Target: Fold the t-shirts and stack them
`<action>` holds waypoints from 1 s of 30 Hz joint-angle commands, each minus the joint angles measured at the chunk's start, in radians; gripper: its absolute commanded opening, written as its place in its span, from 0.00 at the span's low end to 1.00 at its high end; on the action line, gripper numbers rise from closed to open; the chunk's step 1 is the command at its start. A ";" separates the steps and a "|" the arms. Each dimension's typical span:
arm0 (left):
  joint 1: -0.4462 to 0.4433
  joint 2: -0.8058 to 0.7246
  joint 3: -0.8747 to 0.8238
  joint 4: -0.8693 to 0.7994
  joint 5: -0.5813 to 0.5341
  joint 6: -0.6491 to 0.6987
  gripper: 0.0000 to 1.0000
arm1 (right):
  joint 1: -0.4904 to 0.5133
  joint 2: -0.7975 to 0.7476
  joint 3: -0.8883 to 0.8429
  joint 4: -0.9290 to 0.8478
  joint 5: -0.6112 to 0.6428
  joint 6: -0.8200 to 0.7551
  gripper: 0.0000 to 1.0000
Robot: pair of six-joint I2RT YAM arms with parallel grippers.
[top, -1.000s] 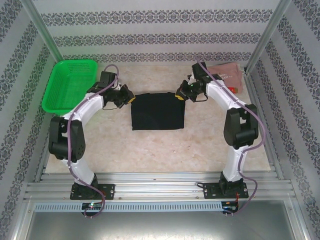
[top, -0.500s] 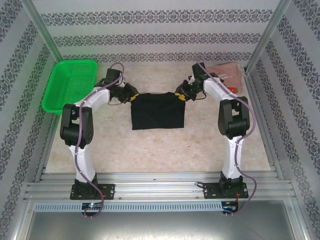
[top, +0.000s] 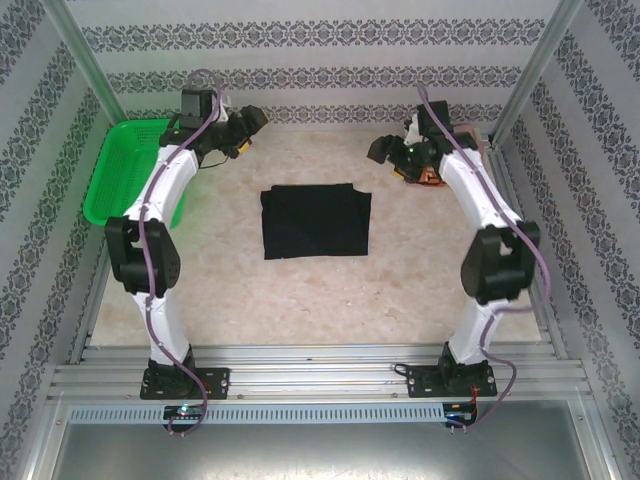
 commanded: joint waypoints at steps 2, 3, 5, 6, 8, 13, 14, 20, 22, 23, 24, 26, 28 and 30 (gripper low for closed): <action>-0.087 -0.102 -0.185 -0.066 0.035 0.144 0.80 | 0.014 -0.147 -0.341 0.079 0.017 -0.053 0.83; -0.097 -0.119 -0.251 -0.017 0.046 0.129 0.79 | 0.014 -0.167 -0.402 0.122 0.008 -0.048 0.83; -0.114 -0.145 -0.377 0.078 0.057 0.100 0.77 | 0.012 -0.194 -0.514 0.203 0.006 -0.033 0.83; -0.124 -0.148 -0.411 0.101 0.057 0.100 0.76 | 0.011 -0.196 -0.551 0.243 -0.002 -0.025 0.83; -0.147 -0.136 -0.455 0.136 0.066 0.107 0.74 | 0.010 -0.182 -0.625 0.339 -0.027 -0.006 0.83; -0.203 -0.085 -0.500 0.184 0.046 0.095 0.72 | 0.019 -0.091 -0.660 0.460 -0.061 -0.025 0.84; -0.214 -0.077 -0.513 0.198 0.032 0.086 0.72 | 0.019 -0.062 -0.647 0.469 -0.068 -0.036 0.84; -0.246 -0.021 -0.571 0.240 -0.038 0.045 0.71 | 0.018 0.116 -0.504 0.445 -0.126 -0.090 0.86; -0.245 -0.002 -0.582 0.244 -0.044 0.038 0.71 | 0.018 0.177 -0.460 0.444 -0.162 -0.085 0.86; -0.248 0.006 -0.584 0.243 -0.043 0.042 0.71 | 0.021 0.198 -0.451 0.464 -0.180 -0.076 0.86; -0.249 0.012 -0.584 0.234 -0.048 0.052 0.71 | 0.024 0.211 -0.447 0.484 -0.191 -0.068 0.86; -0.252 0.026 -0.581 0.205 -0.061 0.078 0.71 | 0.033 0.229 -0.439 0.518 -0.214 -0.060 0.87; -0.253 0.039 -0.580 0.185 -0.066 0.096 0.71 | 0.044 0.243 -0.428 0.530 -0.235 -0.060 0.87; -0.252 0.051 -0.581 0.168 -0.065 0.111 0.71 | 0.060 0.253 -0.417 0.540 -0.253 -0.065 0.87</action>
